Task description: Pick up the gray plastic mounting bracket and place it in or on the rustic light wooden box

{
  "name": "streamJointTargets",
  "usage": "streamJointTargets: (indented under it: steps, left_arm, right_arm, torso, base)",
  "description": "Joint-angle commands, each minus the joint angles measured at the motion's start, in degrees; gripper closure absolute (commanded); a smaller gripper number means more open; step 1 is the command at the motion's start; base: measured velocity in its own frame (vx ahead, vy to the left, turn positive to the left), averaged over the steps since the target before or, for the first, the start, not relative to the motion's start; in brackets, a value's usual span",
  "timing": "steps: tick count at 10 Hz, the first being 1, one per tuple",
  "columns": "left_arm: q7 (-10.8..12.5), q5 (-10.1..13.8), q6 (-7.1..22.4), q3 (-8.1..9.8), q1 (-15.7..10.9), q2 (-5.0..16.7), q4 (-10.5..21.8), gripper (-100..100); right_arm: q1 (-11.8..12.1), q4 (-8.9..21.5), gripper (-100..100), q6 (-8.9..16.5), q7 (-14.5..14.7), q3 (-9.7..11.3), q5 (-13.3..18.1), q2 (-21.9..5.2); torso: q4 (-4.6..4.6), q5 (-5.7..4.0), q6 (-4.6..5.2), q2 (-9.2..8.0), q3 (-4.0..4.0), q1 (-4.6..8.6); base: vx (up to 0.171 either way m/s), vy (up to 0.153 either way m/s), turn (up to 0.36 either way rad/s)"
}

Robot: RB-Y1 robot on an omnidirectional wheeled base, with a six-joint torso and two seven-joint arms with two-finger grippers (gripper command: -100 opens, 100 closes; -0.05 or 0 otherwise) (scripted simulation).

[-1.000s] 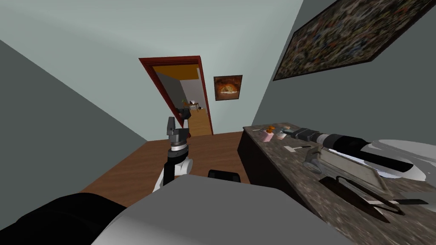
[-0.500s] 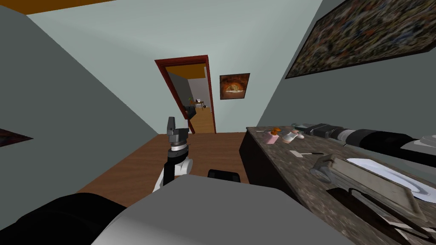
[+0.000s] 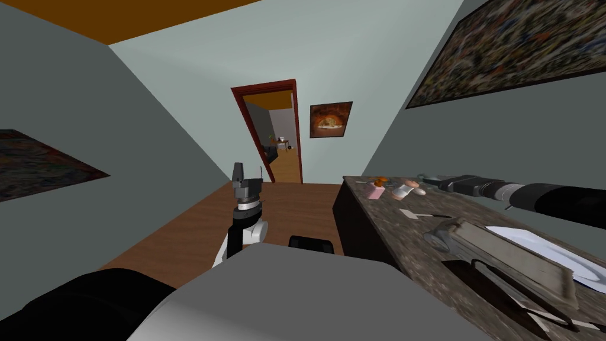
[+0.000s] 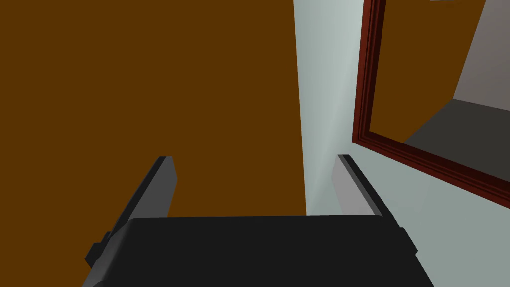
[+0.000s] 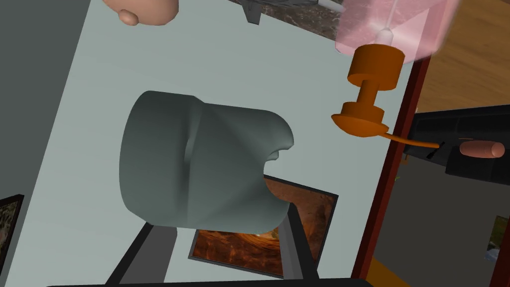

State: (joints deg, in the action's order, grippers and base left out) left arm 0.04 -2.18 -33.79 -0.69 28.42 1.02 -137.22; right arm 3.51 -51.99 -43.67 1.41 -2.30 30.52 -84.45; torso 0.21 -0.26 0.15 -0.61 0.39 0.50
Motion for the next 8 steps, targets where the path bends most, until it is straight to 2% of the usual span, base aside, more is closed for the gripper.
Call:
streamJointTargets:
  steps: [1,4,5,6,8]
  left_arm:
    - [0.0,0.0,0.0,0.0,0.0,0.0,0.0,0]
    - [0.0,0.0,0.0,0.0,0.0,0.0,0.0,0]
    - [0.0,0.0,0.0,0.01,0.0,0.01,0.0,0]
    - [0.0,0.0,0.0,0.01,0.0,0.01,0.0,0]
    - [0.0,0.0,0.0,0.01,0.0,0.0,0.0,0]
  right_arm:
    - [0.81,1.58,100,-0.75,-0.67,0.6,-0.44,-0.26]
    - [5.54,3.99,100,-1.2,-2.29,2.15,-1.8,0.04]
    - [5.54,3.99,100,-1.2,-2.29,2.15,-1.8,0.04]
    - [7.3,4.58,100,-1.14,-2.71,2.84,-2.18,0.62]
    - [8.08,4.8,100,-1.08,-2.87,3.17,-2.33,0.97]
  torso:
    - [0.0,0.0,0.0,0.0,0.0,0.0]
    - [0.09,-0.12,0.17,-0.39,0.23,0.34]
    - [0.09,-0.2,0.19,-0.4,0.23,0.58]
    - [0.09,-0.19,0.21,-0.29,0.19,0.51]
    - [0.07,-0.17,0.23,-0.25,0.16,0.31]
  base:
    - [-0.104,-0.096,0.106]
    - [-0.201,-0.155,0.126]
    - [-0.149,-0.16,0.023]
    - [-0.168,-0.109,0.029]
    - [-0.108,-0.073,0.009]
